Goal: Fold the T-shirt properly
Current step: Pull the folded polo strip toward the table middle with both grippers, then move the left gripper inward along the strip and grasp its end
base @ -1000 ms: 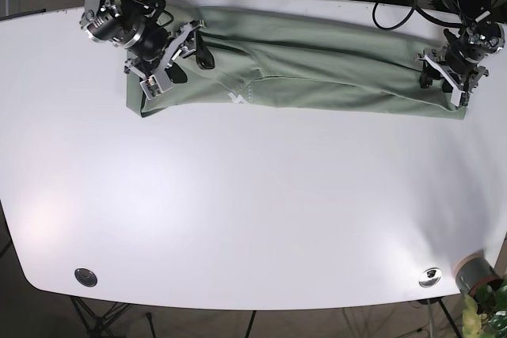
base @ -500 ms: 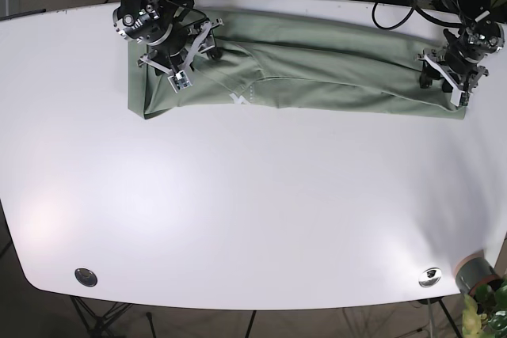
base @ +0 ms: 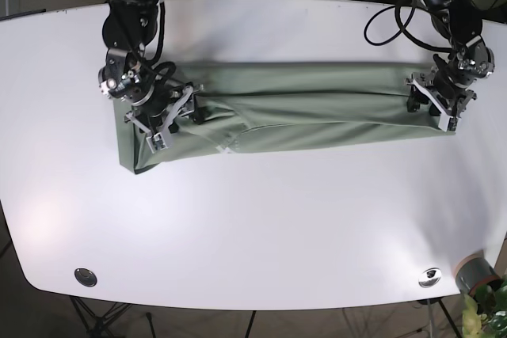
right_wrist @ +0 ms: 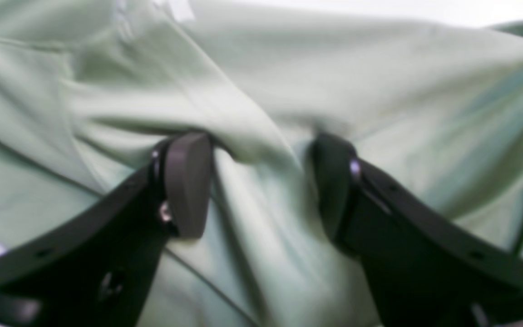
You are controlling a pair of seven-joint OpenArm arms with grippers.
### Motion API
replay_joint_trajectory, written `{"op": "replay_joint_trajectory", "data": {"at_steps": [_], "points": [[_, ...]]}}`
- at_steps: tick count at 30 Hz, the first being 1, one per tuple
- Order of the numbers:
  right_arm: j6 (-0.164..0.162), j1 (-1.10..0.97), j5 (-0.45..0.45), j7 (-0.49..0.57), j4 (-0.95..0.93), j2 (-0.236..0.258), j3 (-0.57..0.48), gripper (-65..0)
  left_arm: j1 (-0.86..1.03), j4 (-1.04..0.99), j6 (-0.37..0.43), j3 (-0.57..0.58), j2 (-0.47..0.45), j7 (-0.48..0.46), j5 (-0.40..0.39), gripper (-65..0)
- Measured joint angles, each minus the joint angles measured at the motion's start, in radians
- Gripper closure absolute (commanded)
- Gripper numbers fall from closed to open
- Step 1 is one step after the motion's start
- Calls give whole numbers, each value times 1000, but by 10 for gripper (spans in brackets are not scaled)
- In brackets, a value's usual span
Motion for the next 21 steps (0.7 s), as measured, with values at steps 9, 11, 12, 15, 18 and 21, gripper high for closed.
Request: {"op": "replay_joint_trajectory", "data": {"at_steps": [9,11,12,15,18,21], "points": [[-3,77,-11,-19,-69,34,35,-350,-124,-147,21,23,-2,-12,-11,-325],[-3,76,-12,-35,-56,34,42,-350,-122,-146,20,20,-2,-12,-26,-328],[-3,76,-12,-43,-50,34,43,-350,-117,-135,19,20,-2,-7,-35,-338],[-13,69,-37,-54,-23,34,46,-350,-79,-60,29,21,-1,64,-79,-404],[-23,50,-42,-49,-14,32,52,-350,-43,38,35,-20,-3,139,-143,-461],[-22,39,-39,-37,-10,27,55,-350,-43,73,40,-116,-7,190,-144,-492]]}}
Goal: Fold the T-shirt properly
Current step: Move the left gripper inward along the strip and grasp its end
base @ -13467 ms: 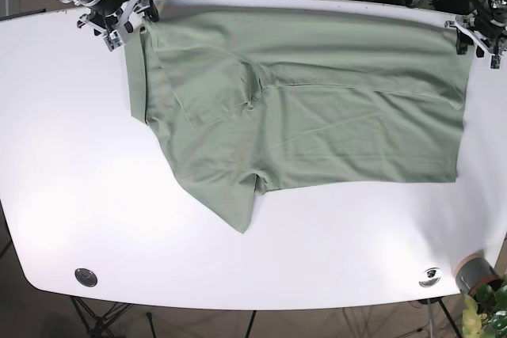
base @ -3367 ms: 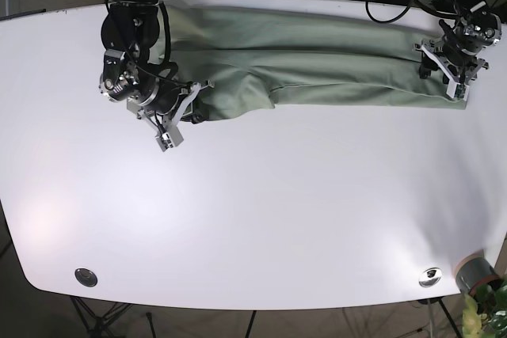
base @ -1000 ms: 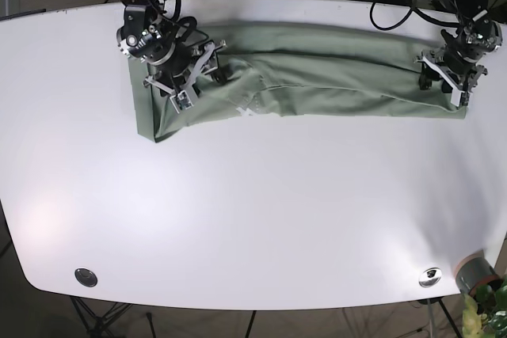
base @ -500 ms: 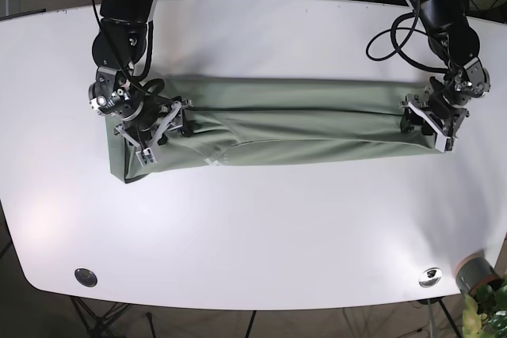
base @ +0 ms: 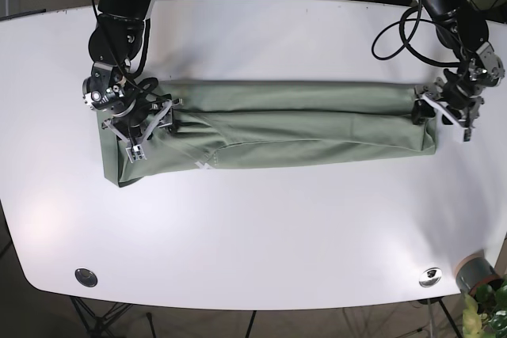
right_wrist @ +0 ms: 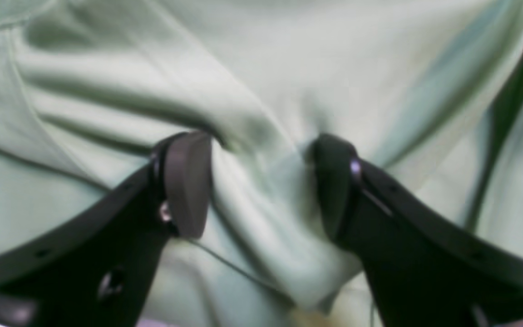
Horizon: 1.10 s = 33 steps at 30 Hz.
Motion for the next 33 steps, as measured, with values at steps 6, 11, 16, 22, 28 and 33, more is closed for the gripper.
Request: {"op": "replay_joint_trajectory", "data": {"at_steps": [6,11,16,22,28,33], "points": [[-1,-6,-3,-1,3,-6,-1,-350,-3,-18,5,-54,-15,3,-5,-499],[-1,-6,-2,3,4,-8,-1,-350,-42,-108,-4,-44,0,17,-8,-496],[-5,-6,51,-8,3,-13,-1,-350,-93,-207,-3,-47,-8,-14,-16,-493],[-4,-8,61,-7,3,-13,-1,-350,-116,-240,-3,-31,16,-51,-32,-490],[-4,-9,61,-7,3,-13,-1,-350,-113,-240,-3,11,12,-57,-32,-367],[-4,-20,70,4,4,-13,-1,-350,-111,-248,-3,12,12,-56,-34,-126]]}}
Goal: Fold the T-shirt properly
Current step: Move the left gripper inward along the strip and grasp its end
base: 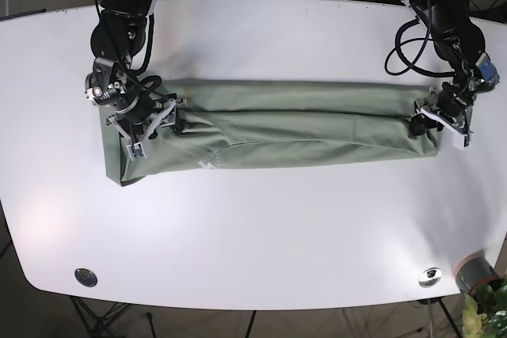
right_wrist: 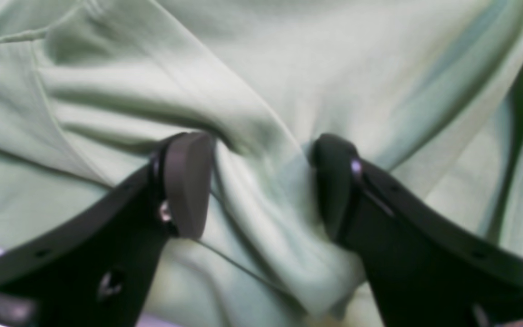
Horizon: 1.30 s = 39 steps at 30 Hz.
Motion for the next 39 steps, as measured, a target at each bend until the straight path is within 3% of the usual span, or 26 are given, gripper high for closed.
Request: {"op": "replay_joint_trajectory", "data": {"at_steps": [2,4,11,20,29,39], "points": [[0,0,5,-1,0,0,0,-350,3,1,-1,0,2,4,3,-40],[0,0,6,-1,0,0,0,-350,4,1,-25,1,2,7,5,-4],[0,-1,6,0,0,0,0,-350,69,204,-40,18,27,53,35,-49],[0,-2,7,-1,0,0,-2,-350,202,548,-51,233,152,56,22,-50],[0,-2,10,0,0,0,-2,-350,210,590,-45,394,262,63,40,-49],[0,-3,10,0,0,0,0,-350,169,585,28,568,270,55,40,-49]]}}
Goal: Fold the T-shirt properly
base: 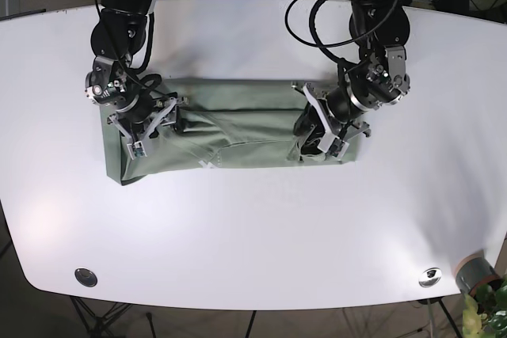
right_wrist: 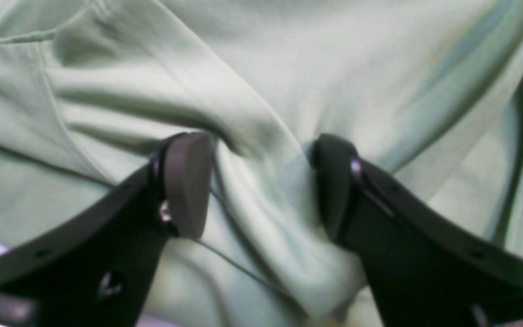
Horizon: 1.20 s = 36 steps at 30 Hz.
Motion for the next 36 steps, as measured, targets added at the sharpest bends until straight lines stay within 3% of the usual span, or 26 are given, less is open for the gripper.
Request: {"op": "replay_joint_trajectory", "data": {"at_steps": [9,17,24,29,32,36], "points": [[0,0,0,-1,0,0,0,-350,-45,-94,26,31,0,1,-6,-63],[0,-8,-1,-9,17,-3,0,-350,-48,-115,29,104,-3,0,-1,-272],[0,-7,-2,-11,18,-5,-1,-350,-45,-78,33,214,-16,4,8,-293],[3,-9,0,-12,25,-6,0,-350,-39,86,98,230,-5,-53,92,-297],[2,-20,49,-58,64,-6,3,-352,-29,132,100,211,-8,-90,91,-294],[21,-32,271,-108,121,5,38,-354,0,136,97,130,-8,-69,101,-294]]}}
